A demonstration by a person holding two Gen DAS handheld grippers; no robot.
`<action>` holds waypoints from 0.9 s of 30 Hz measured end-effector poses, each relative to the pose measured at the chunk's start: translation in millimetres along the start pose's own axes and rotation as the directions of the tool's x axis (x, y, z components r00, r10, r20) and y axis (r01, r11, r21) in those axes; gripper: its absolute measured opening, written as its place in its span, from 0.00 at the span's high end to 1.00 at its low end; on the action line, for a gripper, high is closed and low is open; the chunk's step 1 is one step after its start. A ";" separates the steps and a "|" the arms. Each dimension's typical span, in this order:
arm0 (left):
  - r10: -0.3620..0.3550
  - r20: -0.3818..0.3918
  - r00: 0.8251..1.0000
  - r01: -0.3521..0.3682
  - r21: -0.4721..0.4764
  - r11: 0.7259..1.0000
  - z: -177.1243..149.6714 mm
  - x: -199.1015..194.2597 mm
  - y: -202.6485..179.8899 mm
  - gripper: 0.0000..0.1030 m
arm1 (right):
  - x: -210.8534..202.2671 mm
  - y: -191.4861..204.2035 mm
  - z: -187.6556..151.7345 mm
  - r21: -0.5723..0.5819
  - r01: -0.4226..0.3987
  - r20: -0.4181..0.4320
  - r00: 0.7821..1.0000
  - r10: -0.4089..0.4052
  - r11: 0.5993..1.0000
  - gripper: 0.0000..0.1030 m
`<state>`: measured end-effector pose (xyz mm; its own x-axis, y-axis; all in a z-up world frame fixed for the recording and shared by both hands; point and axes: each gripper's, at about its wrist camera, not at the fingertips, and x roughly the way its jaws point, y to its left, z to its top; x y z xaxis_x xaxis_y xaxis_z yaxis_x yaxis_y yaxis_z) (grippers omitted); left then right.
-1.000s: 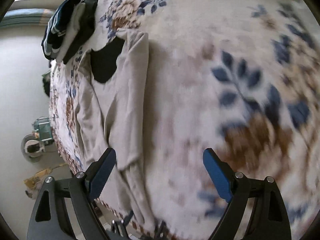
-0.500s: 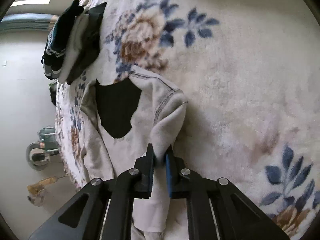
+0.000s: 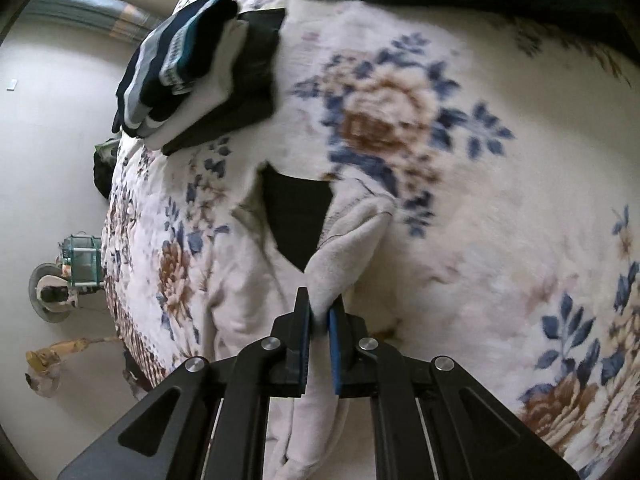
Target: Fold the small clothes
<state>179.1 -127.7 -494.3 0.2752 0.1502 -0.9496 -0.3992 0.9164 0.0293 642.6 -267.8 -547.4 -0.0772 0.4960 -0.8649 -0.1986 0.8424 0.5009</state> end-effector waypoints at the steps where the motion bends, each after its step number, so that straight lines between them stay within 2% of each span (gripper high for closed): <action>1: 0.008 -0.003 1.000 -0.008 -0.021 1.000 1.3 0.9 9.7 0.95 | 3.6 12.4 3.8 -0.004 0.005 0.000 1.000 -0.005 1.000 0.92; 7: 0.016 -0.032 0.999 -0.020 -0.113 0.993 16.7 35.6 73.3 0.95 | 55.5 91.1 27.8 -0.063 0.068 -0.028 0.997 -0.070 0.996 0.92; 11: 0.007 -0.085 0.996 -0.021 -0.165 0.986 27.3 79.5 122.0 0.95 | 109.5 134.5 40.5 -0.114 0.157 -0.050 0.985 -0.164 0.981 0.92; 17: -0.049 -0.131 0.990 0.025 -0.180 0.983 38.6 114.1 154.3 0.94 | 166.3 163.0 50.7 -0.159 0.304 -0.055 0.947 -0.316 0.939 0.92; 20: -0.088 -0.135 0.987 0.062 -0.182 0.981 38.4 112.4 160.9 0.94 | 175.9 168.7 56.4 -0.148 0.322 -0.064 0.941 -0.334 0.935 0.92; 21: -0.107 -0.134 0.985 0.079 -0.194 0.978 38.0 110.5 164.0 0.90 | 178.4 169.5 57.8 -0.142 0.322 -0.074 0.940 -0.334 0.936 0.92; 24: -0.215 -0.126 0.969 0.165 -0.320 0.933 31.4 99.9 190.4 0.90 | 183.7 170.2 59.2 -0.122 0.281 -0.138 0.945 -0.297 0.952 0.89; 25: -0.241 -0.117 0.963 0.180 -0.386 0.905 25.9 93.4 204.9 0.90 | 179.4 170.6 59.0 -0.117 0.254 -0.148 0.952 -0.269 0.960 0.80; 26: -0.267 -0.094 0.959 0.201 -0.438 0.876 20.7 87.0 217.2 0.85 | 172.2 172.1 58.0 -0.114 0.223 -0.149 0.960 -0.238 0.968 0.66; 27: -0.278 -0.075 0.958 0.212 -0.471 0.856 16.3 82.1 225.6 0.76 | 163.7 175.3 57.1 -0.114 0.197 -0.141 0.967 -0.212 0.974 0.59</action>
<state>125.8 97.4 -560.6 0.3093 -0.1388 -0.9408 -0.6953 0.6420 -0.3233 651.0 -26.9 -599.2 -0.1698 0.2712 -0.9474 -0.3204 0.8940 0.3133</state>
